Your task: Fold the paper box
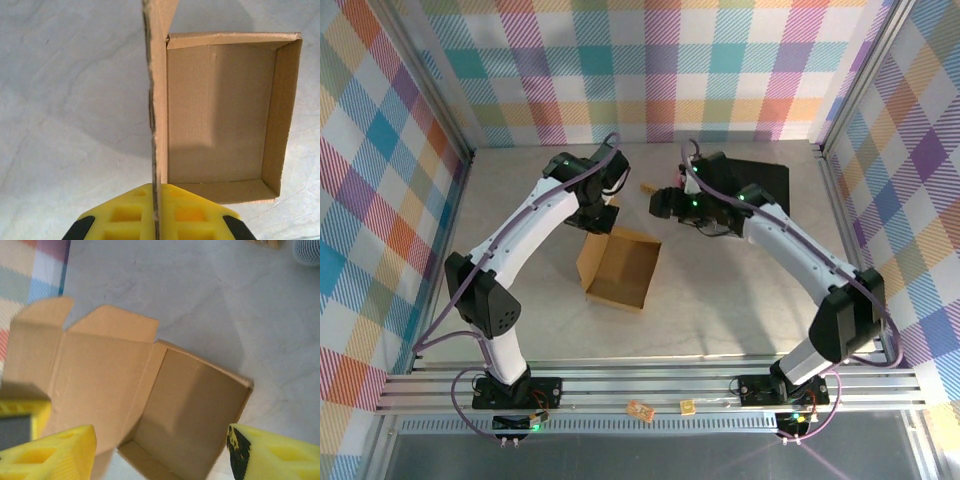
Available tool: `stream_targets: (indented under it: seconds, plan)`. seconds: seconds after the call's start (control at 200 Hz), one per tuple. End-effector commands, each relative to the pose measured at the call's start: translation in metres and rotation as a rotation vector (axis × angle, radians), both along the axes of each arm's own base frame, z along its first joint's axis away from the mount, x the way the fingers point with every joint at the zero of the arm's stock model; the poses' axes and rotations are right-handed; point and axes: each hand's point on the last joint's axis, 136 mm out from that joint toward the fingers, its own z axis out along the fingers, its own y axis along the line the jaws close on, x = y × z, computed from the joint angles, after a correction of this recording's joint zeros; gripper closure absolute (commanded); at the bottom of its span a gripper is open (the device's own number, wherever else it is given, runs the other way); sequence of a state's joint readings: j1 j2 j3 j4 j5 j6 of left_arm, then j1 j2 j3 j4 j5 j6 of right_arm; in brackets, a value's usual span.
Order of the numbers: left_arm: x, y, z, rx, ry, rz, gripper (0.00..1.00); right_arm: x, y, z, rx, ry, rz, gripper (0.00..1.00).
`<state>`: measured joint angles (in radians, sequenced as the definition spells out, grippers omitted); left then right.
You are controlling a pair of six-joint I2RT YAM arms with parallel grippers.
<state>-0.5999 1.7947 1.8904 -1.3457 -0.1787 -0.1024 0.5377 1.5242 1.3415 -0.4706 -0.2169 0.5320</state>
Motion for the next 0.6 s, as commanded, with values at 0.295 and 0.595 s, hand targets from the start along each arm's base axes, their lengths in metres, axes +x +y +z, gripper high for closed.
stream_targets:
  seconds: [0.295, 0.595]
  plan:
    - [-0.001, -0.022, 0.003, 0.043, -0.092, -0.521, 1.00, -0.019, 0.013, -0.022, -0.051, -0.673, 0.579, 0.28]
    - [-0.009, -0.030, 0.005, -0.005, -0.103, -0.620, 1.00, 0.007, 0.032, -0.052, -0.081, -0.678, 0.676, 0.30]
